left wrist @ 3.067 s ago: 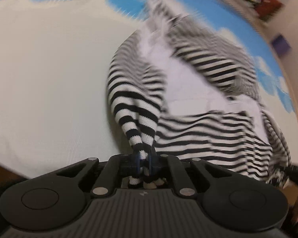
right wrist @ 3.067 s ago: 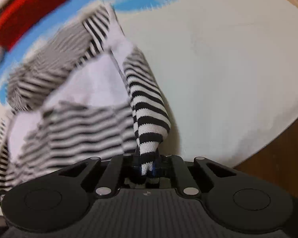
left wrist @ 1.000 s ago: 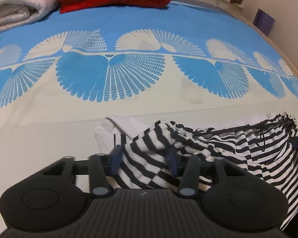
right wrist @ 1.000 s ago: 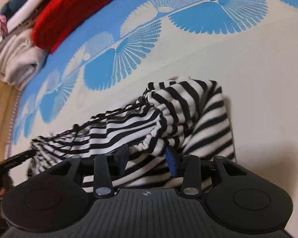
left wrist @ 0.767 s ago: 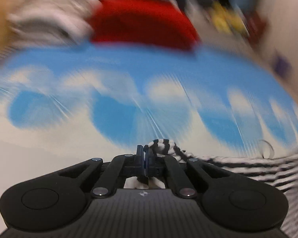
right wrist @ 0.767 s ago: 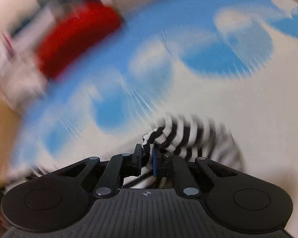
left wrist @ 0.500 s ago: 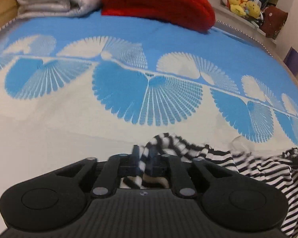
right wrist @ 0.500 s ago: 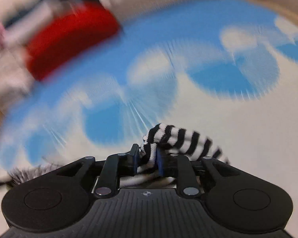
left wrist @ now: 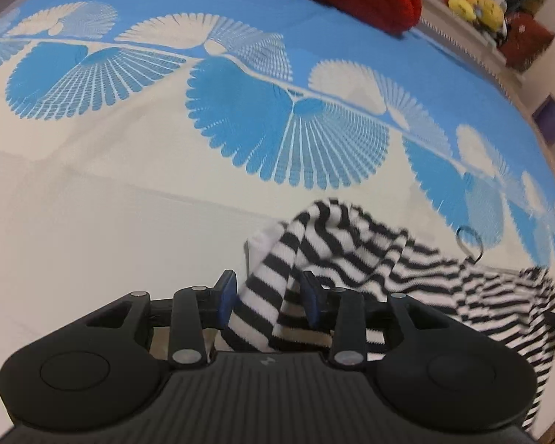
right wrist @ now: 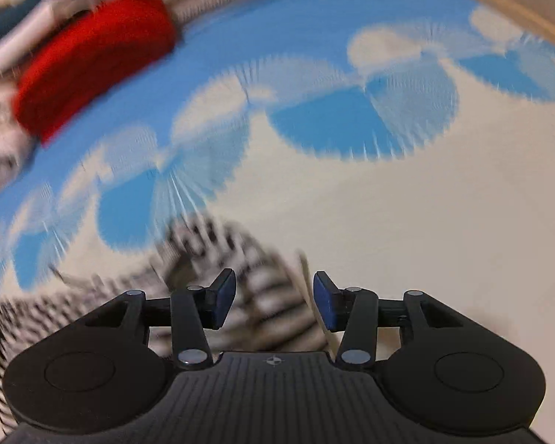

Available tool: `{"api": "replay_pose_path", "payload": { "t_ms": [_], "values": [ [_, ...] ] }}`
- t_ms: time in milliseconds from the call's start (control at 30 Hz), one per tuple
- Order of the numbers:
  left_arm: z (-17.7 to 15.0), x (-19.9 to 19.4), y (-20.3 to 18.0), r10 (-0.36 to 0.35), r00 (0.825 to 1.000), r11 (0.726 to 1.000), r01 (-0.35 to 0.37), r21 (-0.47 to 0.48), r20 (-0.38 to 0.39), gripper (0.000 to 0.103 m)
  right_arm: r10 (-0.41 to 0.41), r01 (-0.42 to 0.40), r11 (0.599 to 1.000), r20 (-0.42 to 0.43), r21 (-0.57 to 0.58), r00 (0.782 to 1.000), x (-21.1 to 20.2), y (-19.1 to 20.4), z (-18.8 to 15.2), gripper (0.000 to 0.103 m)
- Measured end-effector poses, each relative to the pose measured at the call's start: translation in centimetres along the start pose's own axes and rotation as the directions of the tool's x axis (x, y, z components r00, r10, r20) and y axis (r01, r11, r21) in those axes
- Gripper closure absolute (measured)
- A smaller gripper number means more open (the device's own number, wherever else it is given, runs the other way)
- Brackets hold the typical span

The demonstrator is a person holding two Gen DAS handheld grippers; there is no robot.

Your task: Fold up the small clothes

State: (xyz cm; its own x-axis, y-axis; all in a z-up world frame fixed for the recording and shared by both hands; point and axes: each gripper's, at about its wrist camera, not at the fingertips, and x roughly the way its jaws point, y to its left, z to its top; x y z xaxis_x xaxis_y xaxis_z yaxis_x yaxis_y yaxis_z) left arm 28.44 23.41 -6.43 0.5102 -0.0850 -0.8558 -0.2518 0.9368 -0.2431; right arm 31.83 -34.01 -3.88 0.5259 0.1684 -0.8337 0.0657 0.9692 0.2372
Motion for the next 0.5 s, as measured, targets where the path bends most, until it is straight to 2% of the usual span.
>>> {"api": "replay_pose_path", "payload": {
  "t_ms": [33, 67, 100, 133, 200, 267, 333, 367, 400, 433, 467, 500],
  "values": [
    [-0.1, 0.1, -0.2, 0.008, 1.000, 1.000, -0.009, 0.017, 0.008, 0.079, -0.018, 0.016, 0.999, -0.048, -0.033, 0.999, 0.8, 0.2, -0.4, 0.055],
    [-0.2, 0.0, -0.4, 0.014, 1.000, 0.999, -0.015, 0.029, 0.024, 0.102, -0.034, 0.030, 0.997, -0.066, -0.067, 0.997, 1.1, 0.6, -0.6, 0.064],
    [-0.1, -0.4, -0.4, 0.023, 0.998, 0.999, -0.024, 0.026, 0.052, 0.102, -0.044, 0.039, 0.995, -0.053, -0.091, 0.998, 0.9, 1.2, -0.9, 0.087],
    [0.0, -1.0, -0.3, 0.037, 0.995, 0.999, -0.038, 0.014, 0.091, 0.102, -0.040, 0.037, 0.993, -0.030, -0.108, 0.999, 0.7, 1.8, -0.9, 0.095],
    [0.2, -2.5, 0.1, 0.044, 0.982, 0.999, -0.041, -0.024, 0.185, 0.102, 0.000, 0.006, 0.995, 0.068, -0.100, 0.998, -0.8, 2.5, -0.6, 0.095],
    [0.1, -3.1, 0.3, 0.053, 0.973, 0.998, -0.043, -0.050, 0.227, 0.102, 0.063, -0.048, 0.995, 0.194, -0.083, 0.979, -2.8, 2.7, -0.1, 0.096],
    [-0.1, -2.4, 0.3, 0.076, 0.979, 0.997, -0.069, -0.047, 0.187, 0.101, 0.059, -0.041, 0.996, 0.234, -0.083, 0.971, -3.2, 2.8, 0.0, 0.095],
    [-0.1, -1.6, 0.7, 0.061, 0.991, 0.997, -0.054, -0.064, 0.122, 0.100, 0.014, 0.003, 0.997, 0.210, -0.080, 0.978, -2.6, 2.7, 0.0, 0.094],
    [-0.2, -0.8, 1.1, 0.022, 0.998, 0.995, -0.017, -0.097, 0.055, 0.091, -0.021, 0.033, 0.997, 0.159, -0.073, 0.987, -1.5, 2.6, 0.0, 0.088],
    [-0.5, -0.1, 1.7, -0.036, 0.999, 0.989, 0.033, -0.144, -0.018, 0.087, -0.035, 0.039, 0.997, 0.081, -0.060, 0.996, -0.5, 2.2, -0.2, 0.087],
    [-0.7, 0.1, 2.2, -0.061, 0.997, 0.982, 0.051, -0.184, -0.051, 0.082, -0.037, 0.037, 0.998, 0.013, -0.044, 0.999, 0.3, 1.7, -0.5, 0.086],
    [-0.8, -0.4, 2.5, -0.053, 0.997, 0.978, 0.041, -0.207, -0.051, 0.080, -0.041, 0.041, 0.999, -0.013, -0.035, 0.999, 0.5, 1.5, -0.8, 0.086]
  ]
}}
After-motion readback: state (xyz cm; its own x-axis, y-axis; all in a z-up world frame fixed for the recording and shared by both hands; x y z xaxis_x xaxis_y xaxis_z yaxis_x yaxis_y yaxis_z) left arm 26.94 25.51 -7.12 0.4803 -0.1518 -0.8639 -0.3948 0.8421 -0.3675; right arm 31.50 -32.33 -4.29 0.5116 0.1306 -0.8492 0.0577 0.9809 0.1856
